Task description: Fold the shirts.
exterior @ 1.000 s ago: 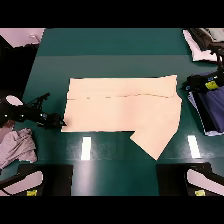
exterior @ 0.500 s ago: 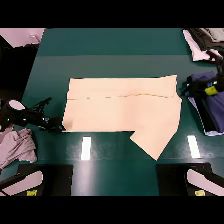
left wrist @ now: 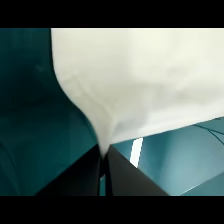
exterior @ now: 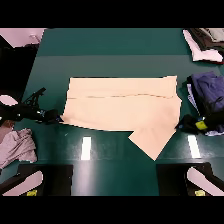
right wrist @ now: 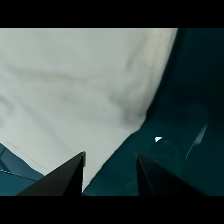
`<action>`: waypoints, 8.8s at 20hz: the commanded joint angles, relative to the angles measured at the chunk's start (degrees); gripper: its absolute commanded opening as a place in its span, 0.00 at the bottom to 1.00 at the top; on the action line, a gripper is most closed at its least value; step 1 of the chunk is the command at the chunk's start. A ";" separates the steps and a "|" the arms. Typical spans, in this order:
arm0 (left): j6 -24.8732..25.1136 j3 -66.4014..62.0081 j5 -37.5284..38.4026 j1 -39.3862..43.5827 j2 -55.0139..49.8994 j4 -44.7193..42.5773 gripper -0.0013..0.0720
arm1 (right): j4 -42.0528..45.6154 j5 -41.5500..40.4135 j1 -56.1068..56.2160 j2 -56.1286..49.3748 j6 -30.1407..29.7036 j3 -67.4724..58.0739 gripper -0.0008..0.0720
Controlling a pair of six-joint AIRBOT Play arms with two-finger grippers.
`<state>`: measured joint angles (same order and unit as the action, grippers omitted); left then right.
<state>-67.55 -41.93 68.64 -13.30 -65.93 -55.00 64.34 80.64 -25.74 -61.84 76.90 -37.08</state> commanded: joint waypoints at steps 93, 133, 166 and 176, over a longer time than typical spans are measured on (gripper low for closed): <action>-10.60 -35.95 -13.53 36.04 -25.90 9.14 0.05 | -25.29 5.33 4.74 -30.36 -21.99 -36.13 0.03; -7.02 -56.04 10.40 11.39 -17.55 -3.76 0.05 | -30.32 -15.15 58.38 -50.21 -8.35 -79.23 0.03; -7.37 -43.47 9.79 9.99 -14.64 0.13 0.05 | -47.91 -26.16 42.93 -42.86 -13.88 -33.31 0.90; -7.06 -43.47 10.16 9.99 -14.64 0.17 0.05 | -50.27 -26.08 46.90 -45.31 -22.53 -45.68 0.03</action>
<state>-74.70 -85.43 78.48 -3.29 -80.53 -54.85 14.94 54.11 21.28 -107.24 57.19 -79.81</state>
